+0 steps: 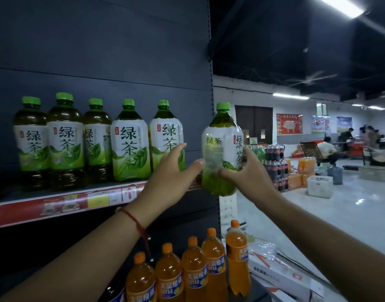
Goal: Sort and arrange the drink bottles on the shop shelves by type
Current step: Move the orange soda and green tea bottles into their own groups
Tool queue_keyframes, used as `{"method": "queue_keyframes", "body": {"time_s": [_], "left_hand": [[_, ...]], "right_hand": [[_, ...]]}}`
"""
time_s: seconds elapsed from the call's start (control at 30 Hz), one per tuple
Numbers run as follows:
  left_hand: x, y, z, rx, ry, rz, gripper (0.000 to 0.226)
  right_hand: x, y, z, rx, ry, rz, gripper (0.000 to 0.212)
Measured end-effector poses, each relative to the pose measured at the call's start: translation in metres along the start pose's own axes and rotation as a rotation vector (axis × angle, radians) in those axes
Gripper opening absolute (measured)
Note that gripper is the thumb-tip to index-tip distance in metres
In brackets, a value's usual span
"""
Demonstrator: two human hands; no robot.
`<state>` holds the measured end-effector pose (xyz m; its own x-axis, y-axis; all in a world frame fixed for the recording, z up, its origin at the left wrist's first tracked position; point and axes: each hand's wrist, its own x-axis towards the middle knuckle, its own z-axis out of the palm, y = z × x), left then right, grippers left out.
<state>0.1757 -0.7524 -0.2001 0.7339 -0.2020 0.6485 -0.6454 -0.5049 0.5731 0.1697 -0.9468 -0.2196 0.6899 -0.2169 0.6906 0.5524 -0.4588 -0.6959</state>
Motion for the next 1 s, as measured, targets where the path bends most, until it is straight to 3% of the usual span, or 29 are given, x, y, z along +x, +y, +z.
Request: {"method": "queue_keyframes", "body": {"time_s": [0.23,0.33,0.43,0.6,0.73,0.87,0.93,1.0], "left_hand": [[-0.071,0.009,0.018,-0.631,-0.141,-0.212,0.088],[-0.104,-0.011,0.028,-0.795,-0.048,-0.379,0.099],[-0.138,-0.043,0.036,-0.881,0.051,-0.529,0.096],[-0.208,-0.110,0.039,-0.977,0.204,-0.625,0.078],[-0.262,-0.156,0.031,-1.094,0.242,-0.743,0.074],[-0.312,-0.197,0.026,-1.103,0.313,-0.968,0.073],[-0.330,-0.217,0.026,-1.067,0.329,-1.039,0.085],[-0.341,-0.234,0.025,-0.980,0.381,-1.084,0.074]], "right_hand": [[-0.098,-0.018,0.003,0.050,-0.196,-0.018,0.062],[-0.129,-0.011,0.019,-0.183,-0.184,-0.042,0.085],[-0.161,0.000,0.043,-0.306,-0.208,-0.020,0.109],[-0.222,0.020,0.086,-0.246,-0.386,0.031,0.106],[-0.265,0.034,0.116,0.118,-0.527,0.278,0.074],[-0.293,0.048,0.151,0.406,-0.753,0.761,0.071],[-0.305,0.058,0.171,0.428,-0.862,0.903,0.052],[-0.317,0.069,0.190,0.404,-0.917,0.921,0.045]]}}
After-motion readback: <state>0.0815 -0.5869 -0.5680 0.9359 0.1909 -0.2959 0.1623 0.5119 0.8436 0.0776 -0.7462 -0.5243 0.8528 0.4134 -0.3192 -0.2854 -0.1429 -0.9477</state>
